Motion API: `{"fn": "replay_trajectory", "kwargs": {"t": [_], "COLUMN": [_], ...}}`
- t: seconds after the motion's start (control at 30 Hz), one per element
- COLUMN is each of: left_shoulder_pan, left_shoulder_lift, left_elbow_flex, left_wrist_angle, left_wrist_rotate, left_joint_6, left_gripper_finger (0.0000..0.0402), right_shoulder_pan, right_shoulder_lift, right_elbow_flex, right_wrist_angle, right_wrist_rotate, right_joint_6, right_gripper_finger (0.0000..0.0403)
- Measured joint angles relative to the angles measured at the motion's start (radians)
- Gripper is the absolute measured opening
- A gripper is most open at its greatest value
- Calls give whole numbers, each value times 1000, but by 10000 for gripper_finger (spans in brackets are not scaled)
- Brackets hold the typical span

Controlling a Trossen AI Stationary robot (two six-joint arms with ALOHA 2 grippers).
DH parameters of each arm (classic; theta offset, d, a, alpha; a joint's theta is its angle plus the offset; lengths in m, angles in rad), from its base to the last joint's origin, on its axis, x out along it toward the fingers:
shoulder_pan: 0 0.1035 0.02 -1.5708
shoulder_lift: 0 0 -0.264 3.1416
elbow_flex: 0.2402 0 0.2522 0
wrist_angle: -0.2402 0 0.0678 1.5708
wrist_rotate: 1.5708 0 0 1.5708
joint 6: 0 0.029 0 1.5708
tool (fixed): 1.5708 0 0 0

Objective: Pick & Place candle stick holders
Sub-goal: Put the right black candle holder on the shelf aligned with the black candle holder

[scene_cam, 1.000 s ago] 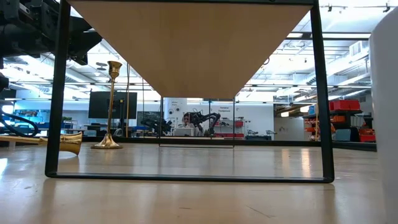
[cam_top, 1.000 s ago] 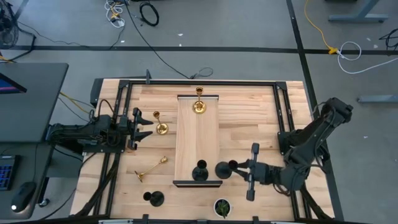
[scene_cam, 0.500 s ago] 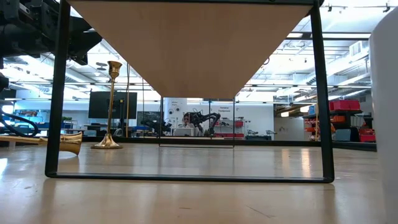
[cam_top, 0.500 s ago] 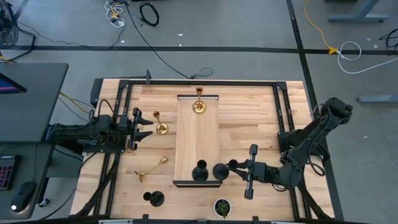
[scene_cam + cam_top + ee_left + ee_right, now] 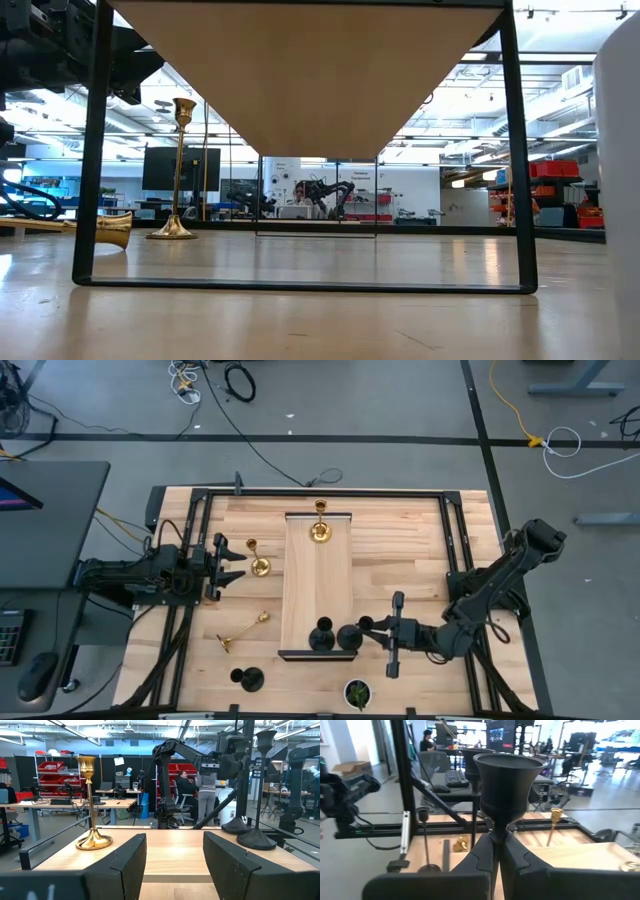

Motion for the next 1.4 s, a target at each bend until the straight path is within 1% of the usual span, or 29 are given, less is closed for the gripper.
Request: {"fn": "replay_trajectory", "kwargs": {"t": [0.23, 0.5, 0.8, 1.3, 1.4], "left_shoulder_pan": [0, 0, 0, 0, 0], "left_shoulder_lift": [0, 0, 0, 0, 0], "left_elbow_flex": [0, 0, 0, 0, 0], "left_wrist_angle": [0, 0, 0, 0, 0], "left_wrist_rotate": [0, 0, 0, 0, 0], "left_joint_6": [0, 1, 0, 0, 0], "left_gripper_finger": [197, 197, 197, 197, 197], "right_shoulder_pan": [-14, -10, -31, -47, -55], "right_shoulder_lift": [0, 0, 0, 9, 20], "right_elbow_flex": [0, 0, 0, 0, 2], "right_wrist_angle": [-2, -15, -22, -10, -6], "right_wrist_rotate": [-52, -52, -103, -136, -146], "right_joint_6": [18, 14, 40, 63, 63], "right_gripper_finger": [4, 4, 4, 5, 11]}}
